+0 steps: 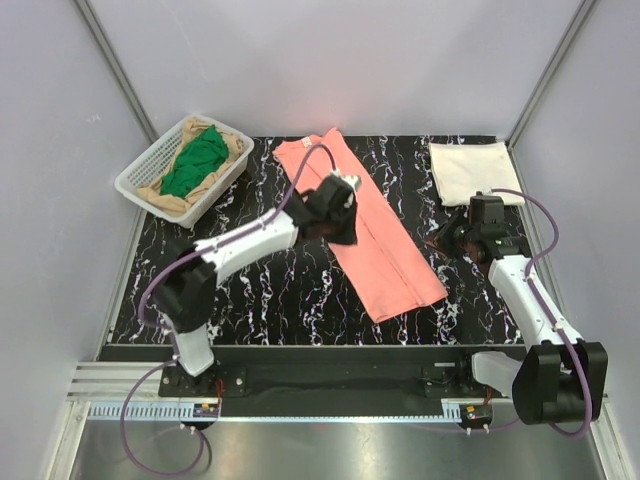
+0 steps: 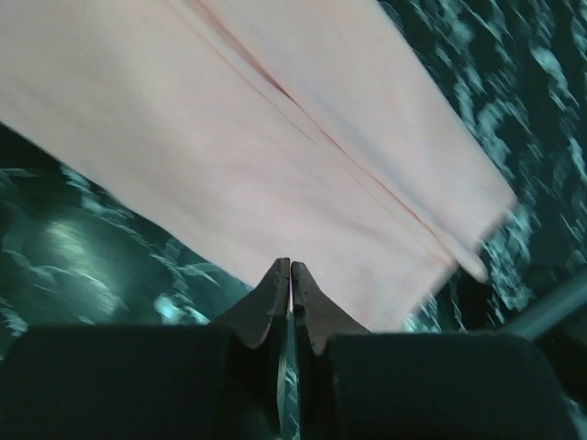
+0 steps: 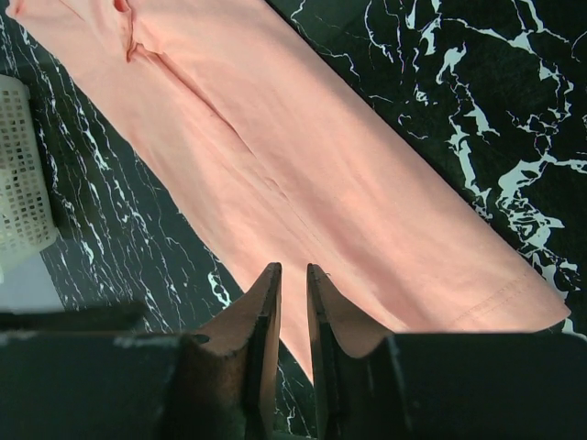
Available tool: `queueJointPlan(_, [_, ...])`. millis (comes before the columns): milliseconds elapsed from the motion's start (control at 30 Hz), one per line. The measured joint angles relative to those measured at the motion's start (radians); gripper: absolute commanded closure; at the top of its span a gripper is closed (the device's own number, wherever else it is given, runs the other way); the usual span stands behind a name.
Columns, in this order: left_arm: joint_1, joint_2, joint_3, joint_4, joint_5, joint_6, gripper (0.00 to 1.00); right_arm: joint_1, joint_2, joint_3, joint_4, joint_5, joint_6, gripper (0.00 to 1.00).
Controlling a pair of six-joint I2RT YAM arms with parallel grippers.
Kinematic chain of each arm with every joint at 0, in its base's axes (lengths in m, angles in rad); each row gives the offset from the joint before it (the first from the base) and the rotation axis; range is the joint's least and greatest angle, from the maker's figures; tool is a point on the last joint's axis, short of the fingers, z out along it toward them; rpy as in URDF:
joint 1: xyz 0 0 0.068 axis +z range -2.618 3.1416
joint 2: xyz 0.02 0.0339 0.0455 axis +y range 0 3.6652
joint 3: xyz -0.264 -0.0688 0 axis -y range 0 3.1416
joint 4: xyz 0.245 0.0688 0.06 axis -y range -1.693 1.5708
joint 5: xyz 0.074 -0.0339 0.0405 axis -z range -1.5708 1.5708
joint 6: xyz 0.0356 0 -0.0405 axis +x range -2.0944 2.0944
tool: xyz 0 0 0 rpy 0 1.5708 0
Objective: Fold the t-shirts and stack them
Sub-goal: Fold the tshirt
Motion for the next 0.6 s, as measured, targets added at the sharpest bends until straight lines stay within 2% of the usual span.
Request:
queueJointPlan(100, [-0.108, -0.090, -0.146, 0.089, 0.047, -0.063, 0.93, 0.000, -0.005, -0.008, 0.002, 0.000, 0.006, 0.76])
queueJointPlan(200, [-0.182, -0.089, -0.245, 0.154, 0.069, -0.111, 0.96, 0.000, -0.018, -0.021, 0.002, -0.001, 0.013, 0.76])
queueJointPlan(433, [-0.301, 0.023, -0.268, 0.179, 0.057, -0.185, 0.99, 0.000, -0.051, -0.035, 0.001, -0.023, 0.022, 0.76])
queueJointPlan(600, [-0.317, 0.021, -0.313, 0.186, 0.014, -0.214, 0.99, 0.000, -0.064, -0.039, 0.001, -0.027, 0.025, 0.76])
